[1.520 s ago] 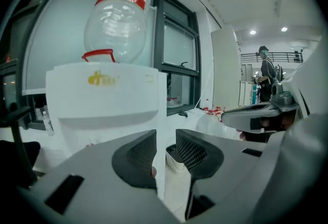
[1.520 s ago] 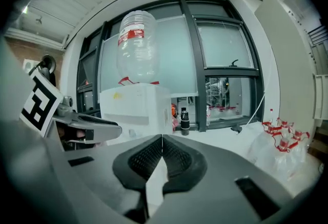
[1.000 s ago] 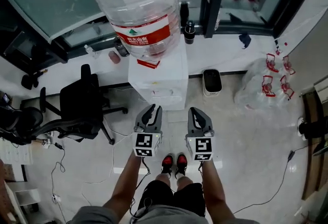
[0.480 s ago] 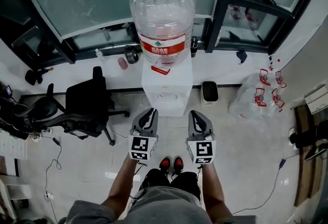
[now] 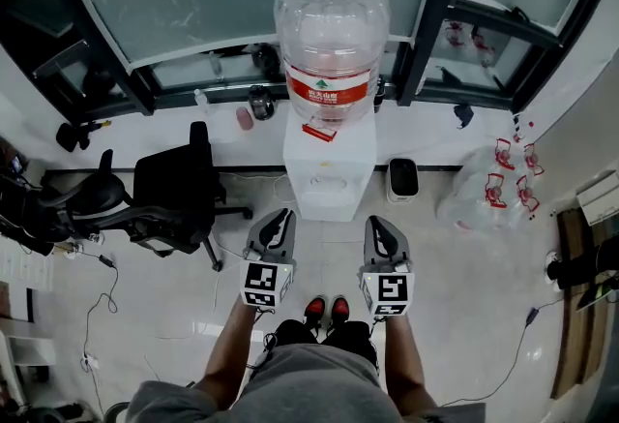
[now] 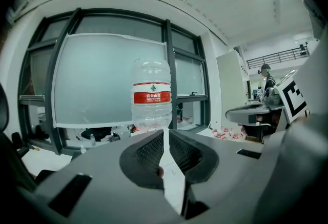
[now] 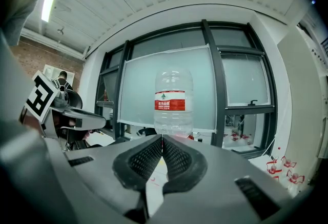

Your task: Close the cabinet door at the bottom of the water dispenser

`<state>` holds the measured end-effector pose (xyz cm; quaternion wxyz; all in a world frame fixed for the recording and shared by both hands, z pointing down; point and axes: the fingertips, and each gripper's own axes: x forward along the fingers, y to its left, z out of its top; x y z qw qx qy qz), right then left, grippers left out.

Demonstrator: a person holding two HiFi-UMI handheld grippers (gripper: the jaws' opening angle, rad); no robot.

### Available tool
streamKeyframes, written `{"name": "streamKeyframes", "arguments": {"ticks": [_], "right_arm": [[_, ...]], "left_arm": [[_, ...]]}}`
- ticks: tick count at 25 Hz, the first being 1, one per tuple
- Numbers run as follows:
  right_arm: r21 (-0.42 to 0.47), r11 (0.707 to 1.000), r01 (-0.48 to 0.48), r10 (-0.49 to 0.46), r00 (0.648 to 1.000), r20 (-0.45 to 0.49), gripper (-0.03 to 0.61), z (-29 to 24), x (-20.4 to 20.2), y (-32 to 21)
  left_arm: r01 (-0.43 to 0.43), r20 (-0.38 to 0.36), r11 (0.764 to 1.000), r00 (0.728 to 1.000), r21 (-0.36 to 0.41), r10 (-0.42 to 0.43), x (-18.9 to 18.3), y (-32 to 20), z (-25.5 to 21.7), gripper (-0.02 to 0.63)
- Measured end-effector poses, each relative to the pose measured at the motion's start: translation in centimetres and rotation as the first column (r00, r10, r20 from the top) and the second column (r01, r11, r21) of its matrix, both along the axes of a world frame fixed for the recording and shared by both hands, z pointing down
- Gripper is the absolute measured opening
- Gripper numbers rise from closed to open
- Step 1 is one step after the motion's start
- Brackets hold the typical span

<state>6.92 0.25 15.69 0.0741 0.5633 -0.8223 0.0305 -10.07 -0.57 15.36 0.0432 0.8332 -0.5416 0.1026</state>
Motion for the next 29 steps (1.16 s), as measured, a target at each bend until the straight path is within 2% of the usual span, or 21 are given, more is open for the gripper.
{"name": "streamKeyframes", "arguments": {"ticks": [8,29], "right_arm": [[0.025,1.0,0.01,-0.011,1.0,0.007,0.018,-1.0,-1.0,-0.4],[0.001,1.0,0.002,-0.002,1.0,0.002,0.02,-0.5,-1.6,0.0]], "left_arm": [[-0.003,-0.009,1.0,1.0,0.009,0.003,-0.5,0.3,-0.5,0.051],[-0.022,-0.008,1.0,1.0,0.015,0.022,-0.5,0.0,-0.6,0.051]]}}
